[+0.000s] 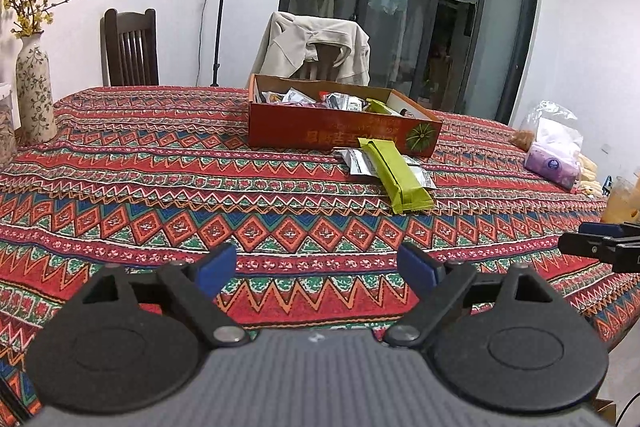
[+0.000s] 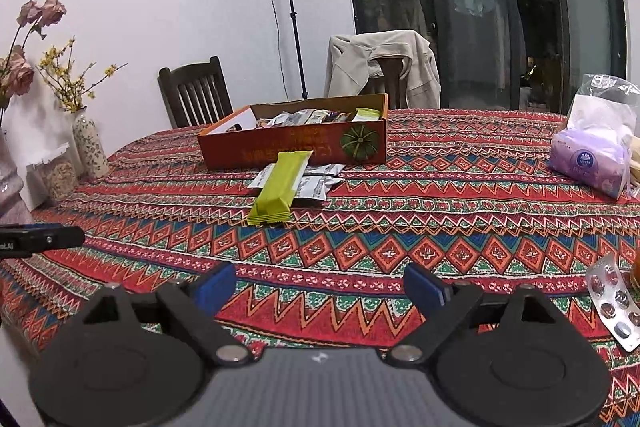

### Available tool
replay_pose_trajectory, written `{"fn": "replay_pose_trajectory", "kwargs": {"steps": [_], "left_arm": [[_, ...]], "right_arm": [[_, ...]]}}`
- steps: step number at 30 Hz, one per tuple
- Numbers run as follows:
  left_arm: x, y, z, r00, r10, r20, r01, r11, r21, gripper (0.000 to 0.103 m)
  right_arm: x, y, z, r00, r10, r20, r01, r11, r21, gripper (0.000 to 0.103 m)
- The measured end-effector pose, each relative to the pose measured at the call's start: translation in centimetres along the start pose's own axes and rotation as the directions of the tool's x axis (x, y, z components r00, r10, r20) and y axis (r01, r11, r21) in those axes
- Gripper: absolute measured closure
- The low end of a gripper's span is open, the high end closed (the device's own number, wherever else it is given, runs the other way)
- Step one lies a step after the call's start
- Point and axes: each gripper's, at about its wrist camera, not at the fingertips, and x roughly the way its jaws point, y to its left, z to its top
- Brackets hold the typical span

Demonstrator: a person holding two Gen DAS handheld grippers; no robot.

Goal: Organize snacks
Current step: 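Move both tools back toward the green bar and white packets, then grasp green bar with left tool while right tool grasps white packet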

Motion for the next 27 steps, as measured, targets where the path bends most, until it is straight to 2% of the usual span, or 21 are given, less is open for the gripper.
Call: {"fn": "replay_pose_trajectory", "kwargs": {"steps": [17,22,27], "left_arm": [[5.4,0.9,1.8,0.999,-0.034,-0.037,0.034,0.999,-0.019,0.014],[8.1,0.2,3.5,0.994,-0.092,-0.054,0.093,0.996,0.006,0.014],[12.5,-2.1,6.5,0.976,-0.199,-0.091,0.200,0.980,-0.004,0.014]], "right_arm": [[4.5,-0.1,1.6,0.999,0.008,-0.046,-0.008,1.000,-0.005,0.012],[7.1,0.1,2.9,0.998,0.015,-0.061,-0.016,1.000,-0.025,0.012],[9.5,0.1,4.6,0.999,0.024,-0.044,-0.025,0.999,-0.035,0.012]]}}
